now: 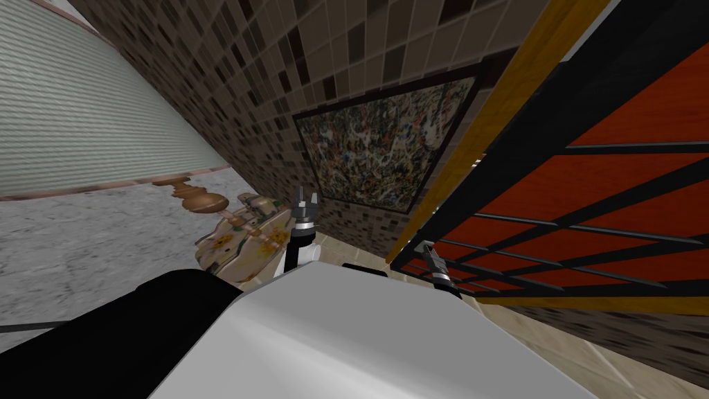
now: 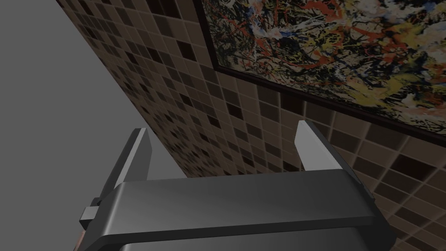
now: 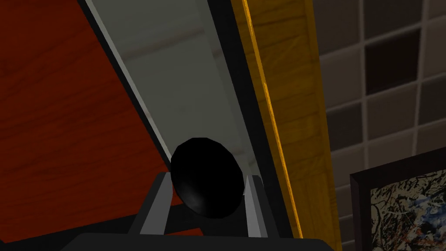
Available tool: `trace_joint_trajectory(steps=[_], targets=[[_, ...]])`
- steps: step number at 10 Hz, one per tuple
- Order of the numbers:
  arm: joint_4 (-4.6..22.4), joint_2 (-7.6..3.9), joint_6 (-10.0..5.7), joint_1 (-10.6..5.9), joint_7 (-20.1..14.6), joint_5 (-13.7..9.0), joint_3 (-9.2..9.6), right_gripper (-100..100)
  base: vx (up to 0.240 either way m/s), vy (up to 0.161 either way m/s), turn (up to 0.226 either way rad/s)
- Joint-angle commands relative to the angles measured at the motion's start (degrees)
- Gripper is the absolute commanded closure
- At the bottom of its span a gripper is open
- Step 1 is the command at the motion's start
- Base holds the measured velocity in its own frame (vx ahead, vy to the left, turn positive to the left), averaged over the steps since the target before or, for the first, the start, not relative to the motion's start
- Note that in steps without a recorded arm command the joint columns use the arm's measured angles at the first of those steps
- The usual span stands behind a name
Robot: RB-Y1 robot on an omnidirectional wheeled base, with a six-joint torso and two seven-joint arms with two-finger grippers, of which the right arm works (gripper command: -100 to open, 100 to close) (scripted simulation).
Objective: Pull the door open
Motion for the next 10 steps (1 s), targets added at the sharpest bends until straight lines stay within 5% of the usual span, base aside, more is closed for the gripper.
trace_joint_trajectory(steps=[1,10], targets=[[-0.3,0.33,0.28,0.33,-1.9,-0.3,0.44,100,-0.051,-0.020,0.021],[-0.1,-0.01,0.87,-0.14,-15.0,-4.8,2.94,100,-0.046,-0.016,0.042]])
